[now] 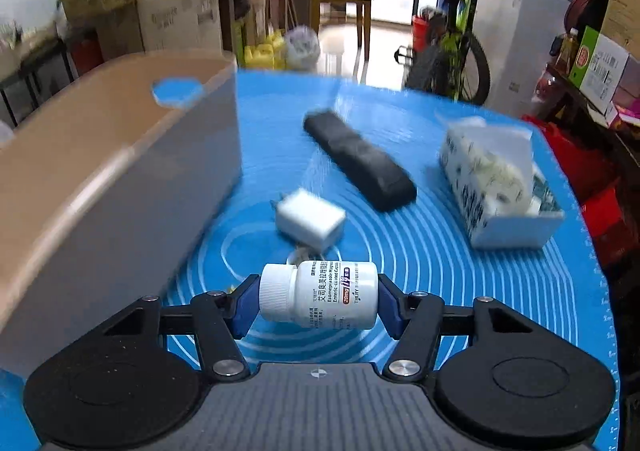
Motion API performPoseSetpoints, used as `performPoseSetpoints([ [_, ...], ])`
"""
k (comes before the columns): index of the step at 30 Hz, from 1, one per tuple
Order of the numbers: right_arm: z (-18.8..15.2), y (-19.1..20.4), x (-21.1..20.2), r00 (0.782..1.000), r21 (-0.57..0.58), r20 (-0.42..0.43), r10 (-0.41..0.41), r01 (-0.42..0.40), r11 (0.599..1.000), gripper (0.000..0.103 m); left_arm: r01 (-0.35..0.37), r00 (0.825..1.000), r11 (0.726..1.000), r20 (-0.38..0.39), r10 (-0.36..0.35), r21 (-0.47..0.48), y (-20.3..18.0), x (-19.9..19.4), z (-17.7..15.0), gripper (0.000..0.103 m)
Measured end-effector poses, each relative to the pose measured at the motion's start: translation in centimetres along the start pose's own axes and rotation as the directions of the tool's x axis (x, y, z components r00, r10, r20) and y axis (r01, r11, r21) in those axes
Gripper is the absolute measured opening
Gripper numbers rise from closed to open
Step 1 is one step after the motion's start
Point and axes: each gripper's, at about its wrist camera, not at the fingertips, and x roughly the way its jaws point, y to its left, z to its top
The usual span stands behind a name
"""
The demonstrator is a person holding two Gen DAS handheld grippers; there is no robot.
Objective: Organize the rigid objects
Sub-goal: 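Carry the pill bottle into the basket and release it by the tape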
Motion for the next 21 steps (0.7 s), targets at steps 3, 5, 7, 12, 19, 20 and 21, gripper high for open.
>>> performPoseSetpoints([
  [3, 1.2, 0.7, -2.1, 0.997, -0.013, 0.072, 0.021, -0.02, 1.0, 0.063, -0.001, 1.0, 1.0, 0.0, 0.001, -0.001, 0.0, 0.0, 0.0, 0.01],
  [5, 2.3, 1.4, -3.5, 0.992, -0.017, 0.121, 0.041, -0.039, 0.999, 0.063, -0.001, 1.0, 1.0, 0.0, 0.001, -0.001, 0.0, 0.0, 0.0, 0.01],
  [7, 3.5, 2.2, -4.8, 0.983, -0.021, 0.17, 0.075, -0.072, 0.997, 0.063, -0.001, 1.0, 1.0, 0.0, 0.001, 0.0, 0.0, 0.0, 0.0, 0.01],
  [12, 5.8, 5.1, -6.8, 0.961, -0.08, 0.23, 0.153, -0.138, 0.987, 0.063, -0.001, 1.0, 1.0, 0.0, 0.001, 0.0, 0.0, 0.0, 0.0, 0.01],
  [19, 6.9, 10.0, -6.1, 0.956, -0.18, 0.192, 0.223, -0.19, 0.965, 0.063, -0.003, 1.0, 1.0, 0.004, 0.003, 0.004, 0.1, -0.3, 0.0, 0.01],
  [20, 6.9, 10.7, -5.6, 0.958, -0.196, 0.171, 0.23, -0.196, 0.961, 0.063, -0.003, 1.0, 1.0, 0.004, 0.003, 0.005, 0.1, -0.4, 0.0, 0.01],
  [21, 6.9, 11.4, -5.3, 0.961, -0.21, 0.148, 0.232, -0.199, 0.957, 0.063, -0.002, 1.0, 1.0, 0.004, 0.002, 0.004, 0.1, -0.4, 0.0, 0.01],
])
